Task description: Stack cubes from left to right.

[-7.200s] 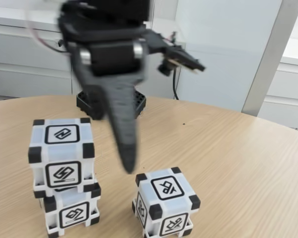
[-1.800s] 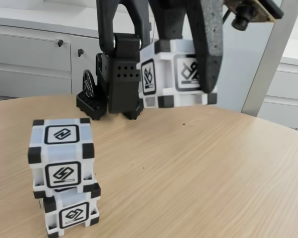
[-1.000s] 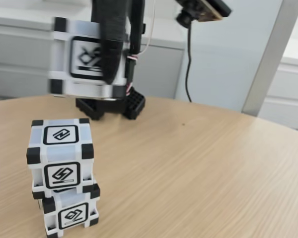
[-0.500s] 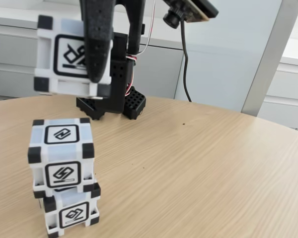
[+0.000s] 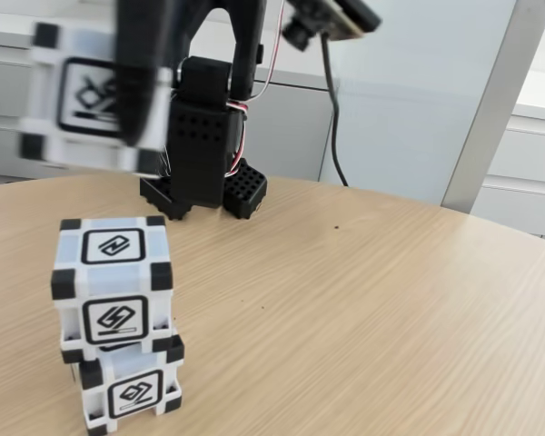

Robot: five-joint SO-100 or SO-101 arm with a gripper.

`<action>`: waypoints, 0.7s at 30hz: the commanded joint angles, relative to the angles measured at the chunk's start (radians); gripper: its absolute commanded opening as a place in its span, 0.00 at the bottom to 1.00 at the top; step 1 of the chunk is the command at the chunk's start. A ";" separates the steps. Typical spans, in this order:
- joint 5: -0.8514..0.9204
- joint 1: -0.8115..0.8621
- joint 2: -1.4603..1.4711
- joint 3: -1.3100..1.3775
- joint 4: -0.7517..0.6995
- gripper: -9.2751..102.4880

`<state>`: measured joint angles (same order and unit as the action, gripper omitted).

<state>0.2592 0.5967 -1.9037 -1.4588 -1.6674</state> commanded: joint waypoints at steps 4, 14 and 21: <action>-0.002 0.008 -0.014 0.008 0.011 0.25; 0.031 0.005 -0.009 0.005 0.011 0.25; 0.043 0.006 0.106 0.008 0.011 0.25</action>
<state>0.2899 0.6013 -1.8208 -1.4588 -1.6674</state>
